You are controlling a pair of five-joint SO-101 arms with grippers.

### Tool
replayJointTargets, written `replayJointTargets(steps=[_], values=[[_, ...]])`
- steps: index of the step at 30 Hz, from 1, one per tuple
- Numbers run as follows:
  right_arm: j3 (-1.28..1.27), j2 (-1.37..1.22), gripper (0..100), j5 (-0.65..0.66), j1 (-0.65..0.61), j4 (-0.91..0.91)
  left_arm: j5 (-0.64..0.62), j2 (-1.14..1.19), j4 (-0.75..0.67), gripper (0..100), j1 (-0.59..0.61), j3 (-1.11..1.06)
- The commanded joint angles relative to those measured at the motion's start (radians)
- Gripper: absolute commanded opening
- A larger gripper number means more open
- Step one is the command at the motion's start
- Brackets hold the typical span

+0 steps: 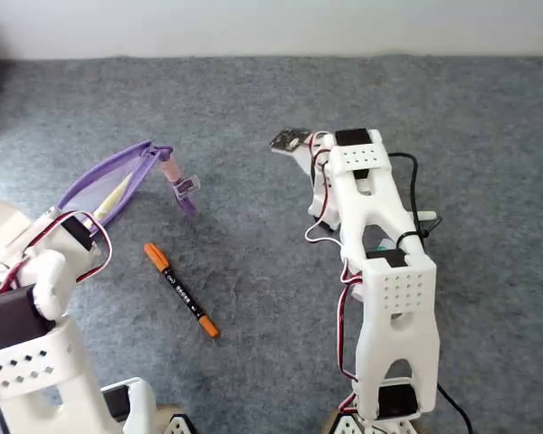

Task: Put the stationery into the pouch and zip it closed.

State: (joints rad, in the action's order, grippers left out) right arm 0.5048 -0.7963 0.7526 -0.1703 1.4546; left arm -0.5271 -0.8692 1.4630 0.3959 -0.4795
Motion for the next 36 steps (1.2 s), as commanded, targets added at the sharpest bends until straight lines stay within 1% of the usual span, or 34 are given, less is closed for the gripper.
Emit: replayJointTargets(steps=[1,3,4,6,9,15,20,27,31,36], values=[[-0.011,-0.018,0.1,0.014,-0.005,-0.002,-0.012,0.017,-0.023,1,-0.003,-0.005],[-0.011,-0.001,3.8,0.014,-0.005,-0.002,-0.012,0.017,-0.023,1,-0.003,-0.005],[-0.011,0.016,3.9,0.012,-0.005,0.001,-0.012,0.017,-0.023,1,-0.003,-0.005],[-0.011,0.054,0.5,0.011,-0.005,0.005,-0.012,0.017,-0.023,1,-0.003,-0.005],[-0.011,0.125,0.7,0.009,-0.008,0.035,-0.012,0.017,-0.023,1,-0.003,-0.005],[-0.011,0.274,0.8,0.002,-0.013,0.163,-0.012,0.017,-0.023,1,-0.003,-0.005],[-0.011,0.406,0.8,-0.083,-0.015,0.226,-0.012,0.017,-0.023,1,-0.003,-0.005],[-0.011,0.639,0.8,-0.227,-0.082,0.317,-0.012,0.017,-0.023,1,-0.003,-0.005],[-0.011,0.785,0.8,-0.364,-0.16,0.328,-0.012,0.017,-0.023,1,-0.003,-0.005],[-0.011,0.955,0.8,-0.535,-0.303,0.32,-0.012,0.017,-0.023,1,-0.003,-0.005]])
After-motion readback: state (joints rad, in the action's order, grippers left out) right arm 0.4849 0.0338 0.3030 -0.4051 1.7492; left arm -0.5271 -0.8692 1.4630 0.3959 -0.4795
